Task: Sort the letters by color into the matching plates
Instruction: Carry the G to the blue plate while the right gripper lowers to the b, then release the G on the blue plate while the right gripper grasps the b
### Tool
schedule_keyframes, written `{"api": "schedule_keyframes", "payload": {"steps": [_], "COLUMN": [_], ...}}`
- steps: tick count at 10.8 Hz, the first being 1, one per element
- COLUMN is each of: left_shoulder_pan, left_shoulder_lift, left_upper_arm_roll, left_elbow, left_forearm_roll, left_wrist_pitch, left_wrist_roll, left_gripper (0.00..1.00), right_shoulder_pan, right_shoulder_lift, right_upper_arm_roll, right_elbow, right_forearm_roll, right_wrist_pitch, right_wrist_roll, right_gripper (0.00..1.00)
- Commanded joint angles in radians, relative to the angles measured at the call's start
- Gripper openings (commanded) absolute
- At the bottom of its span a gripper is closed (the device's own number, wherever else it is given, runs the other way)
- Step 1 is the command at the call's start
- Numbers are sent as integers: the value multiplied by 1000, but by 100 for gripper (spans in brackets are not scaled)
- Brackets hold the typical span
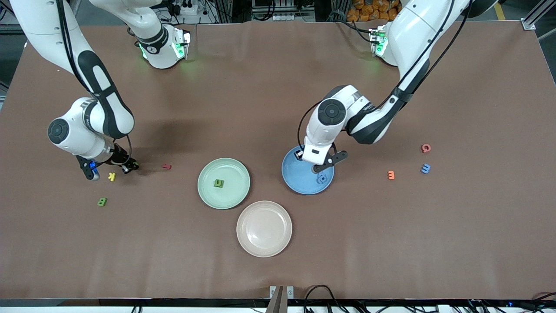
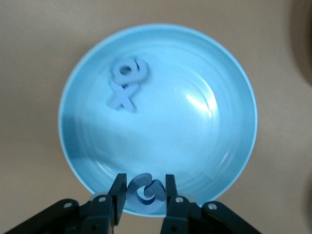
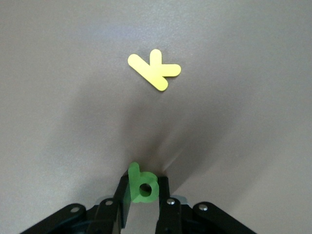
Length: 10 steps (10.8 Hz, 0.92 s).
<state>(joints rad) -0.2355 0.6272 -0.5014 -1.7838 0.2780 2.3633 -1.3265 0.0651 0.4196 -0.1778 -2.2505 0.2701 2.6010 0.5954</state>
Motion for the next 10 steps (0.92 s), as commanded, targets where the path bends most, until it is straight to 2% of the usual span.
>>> {"api": "schedule_keyframes", "payload": {"steps": [1, 2, 3, 5, 6, 8, 10], "left_shoulder_pan": [-25, -22, -24, -8, 1, 4, 60], "left_shoulder_lift": [29, 29, 31, 29, 29, 16, -3], "left_upper_arm_roll": [7, 9, 9, 9, 9, 32, 31], "left_elbow": [46, 46, 44, 41, 35, 5, -32], "left_forearm_roll": [18, 27, 29, 52, 53, 104, 194], "left_wrist_pitch": [-19, -19, -19, -21, -21, -36, -36], "left_wrist_roll": [-26, -7, -3, 36, 73, 131, 197], "left_gripper": [0, 61, 100, 100, 100, 100, 100], "right_shoulder_pan": [5, 5, 5, 10, 13, 22, 44], "right_shoulder_lift": [-10, -10, -7, -1, 2, 2, 1], "right_upper_arm_roll": [1, 1, 1, 3, 3, 6, 9], "right_elbow": [-12, -8, 15, 99, 127, 156, 192], "right_forearm_roll": [-26, -60, -127, -298, -337, -338, -332], "right_wrist_pitch": [-1, -10, -48, -163, -182, -183, -194], "right_wrist_roll": [-145, -207, -250, -311, -363, -469, -567], "right_gripper": [16, 16, 16, 16, 16, 16, 16]}}
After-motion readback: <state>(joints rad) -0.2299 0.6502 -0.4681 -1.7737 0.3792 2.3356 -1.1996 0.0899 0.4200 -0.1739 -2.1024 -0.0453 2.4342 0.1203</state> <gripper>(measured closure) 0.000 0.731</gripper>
